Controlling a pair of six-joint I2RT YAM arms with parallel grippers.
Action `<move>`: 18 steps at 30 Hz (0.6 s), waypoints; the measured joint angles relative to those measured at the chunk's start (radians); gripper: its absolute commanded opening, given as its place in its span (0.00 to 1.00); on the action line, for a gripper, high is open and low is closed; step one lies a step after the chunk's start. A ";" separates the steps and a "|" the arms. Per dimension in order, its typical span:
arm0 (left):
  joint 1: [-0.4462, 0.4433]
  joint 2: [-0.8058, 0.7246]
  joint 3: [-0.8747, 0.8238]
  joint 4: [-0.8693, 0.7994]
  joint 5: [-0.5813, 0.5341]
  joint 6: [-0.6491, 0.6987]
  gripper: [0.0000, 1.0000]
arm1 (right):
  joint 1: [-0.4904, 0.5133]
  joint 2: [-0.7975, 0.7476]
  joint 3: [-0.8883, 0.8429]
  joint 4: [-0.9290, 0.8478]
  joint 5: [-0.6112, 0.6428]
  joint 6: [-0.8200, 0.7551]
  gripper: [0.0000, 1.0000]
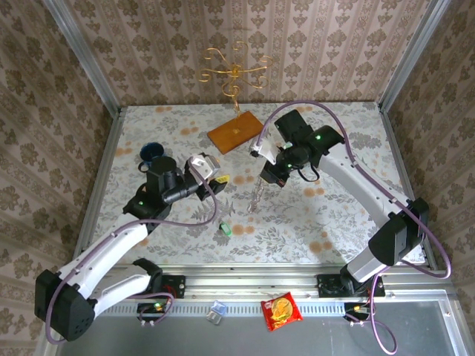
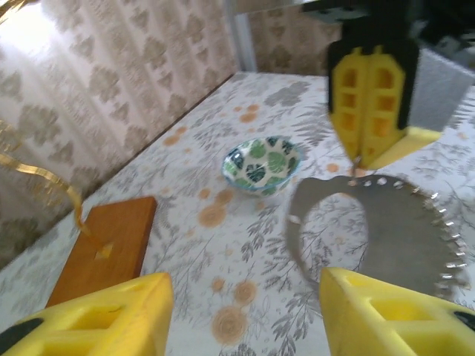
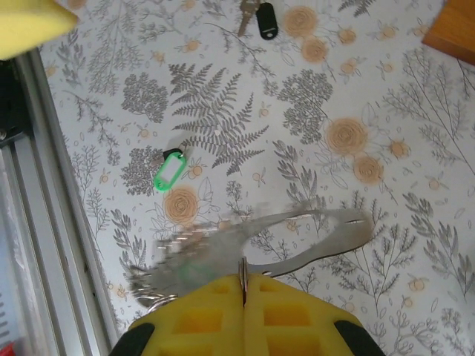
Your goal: Put the keys on the keyring
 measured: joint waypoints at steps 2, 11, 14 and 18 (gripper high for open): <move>0.000 0.016 -0.014 0.044 0.060 0.027 0.52 | 0.011 0.000 0.000 0.004 -0.005 -0.031 0.00; -0.003 0.114 -0.063 0.210 0.290 0.092 0.43 | 0.066 -0.063 -0.088 0.050 -0.006 -0.173 0.00; -0.021 0.149 -0.083 0.250 0.327 0.097 0.40 | 0.089 -0.089 -0.121 0.063 -0.003 -0.203 0.00; -0.049 0.193 -0.090 0.267 0.357 0.102 0.34 | 0.124 -0.097 -0.134 0.072 0.023 -0.233 0.00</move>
